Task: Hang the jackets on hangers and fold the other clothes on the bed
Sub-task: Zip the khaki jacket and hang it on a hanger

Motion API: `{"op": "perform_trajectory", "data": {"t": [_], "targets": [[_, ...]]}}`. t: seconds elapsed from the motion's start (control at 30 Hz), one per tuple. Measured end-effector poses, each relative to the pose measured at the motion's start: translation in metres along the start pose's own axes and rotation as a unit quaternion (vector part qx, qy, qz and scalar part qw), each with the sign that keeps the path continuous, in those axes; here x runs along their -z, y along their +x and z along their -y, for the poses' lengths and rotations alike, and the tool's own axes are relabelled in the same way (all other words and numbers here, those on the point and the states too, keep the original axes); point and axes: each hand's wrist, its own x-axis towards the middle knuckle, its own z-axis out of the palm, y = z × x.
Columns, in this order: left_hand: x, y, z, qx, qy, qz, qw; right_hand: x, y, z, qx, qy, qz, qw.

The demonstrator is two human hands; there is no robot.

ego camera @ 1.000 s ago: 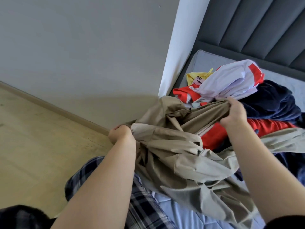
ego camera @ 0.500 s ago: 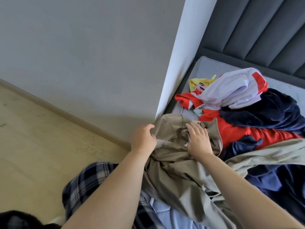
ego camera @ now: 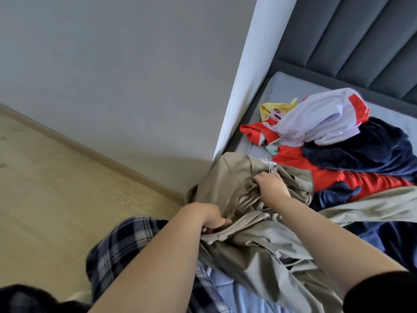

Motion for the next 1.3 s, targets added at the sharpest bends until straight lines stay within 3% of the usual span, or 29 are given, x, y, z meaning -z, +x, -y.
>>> {"op": "perform_trajectory", "data": {"t": [0.07,0.13,0.2,0.33,0.47,0.63,0.67,0.7,0.77,0.83,0.9,1.03,1.17,1.3], "targets": [[0.000,0.001,0.001,0.020,0.028,-0.018,0.999,0.002,0.000,-0.002,-0.012,-0.026,0.001,1.000],[0.001,0.005,0.003,0.035,0.035,-0.086,0.995,0.003,0.002,-0.001,-0.011,-0.026,-0.001,1.000],[0.003,0.006,0.005,0.031,0.006,-0.178,0.984,0.010,0.003,0.003,-0.023,0.058,-0.039,0.997],[0.004,0.010,0.003,-0.027,-0.099,-0.282,0.954,0.052,0.002,0.018,-0.084,0.340,-0.124,0.929],[0.004,0.014,-0.003,-0.066,-0.160,-0.292,0.941,0.107,-0.003,0.034,-0.036,0.454,-0.152,0.877],[0.006,0.015,-0.007,-0.046,-0.190,-0.345,0.918,0.136,-0.004,0.050,-0.008,0.550,-0.188,0.814],[0.008,0.015,-0.007,-0.029,-0.215,-0.359,0.908,0.136,-0.002,0.052,-0.010,0.538,-0.201,0.819],[0.010,0.014,-0.007,-0.012,-0.238,-0.375,0.896,0.135,0.001,0.052,-0.001,0.498,-0.193,0.846],[0.014,0.012,-0.005,-0.007,-0.301,-0.403,0.864,0.130,0.003,0.053,0.041,0.334,-0.078,0.938],[0.018,0.009,-0.005,-0.043,-0.377,-0.414,0.828,0.118,0.006,0.056,0.064,0.195,0.064,0.977],[0.022,0.004,-0.007,-0.080,-0.432,-0.421,0.794,0.105,0.012,0.060,0.067,0.146,0.082,0.984],[0.035,-0.007,0.000,-0.081,-0.456,-0.479,0.745,0.100,0.022,0.068,-0.029,0.207,-0.014,0.978],[0.065,-0.032,0.033,-0.066,-0.416,-0.524,0.741,0.130,0.026,0.082,-0.056,0.312,-0.137,0.939],[0.105,-0.078,0.071,-0.071,-0.344,-0.565,0.747,0.173,0.028,0.110,0.017,0.251,-0.143,0.957]]}}
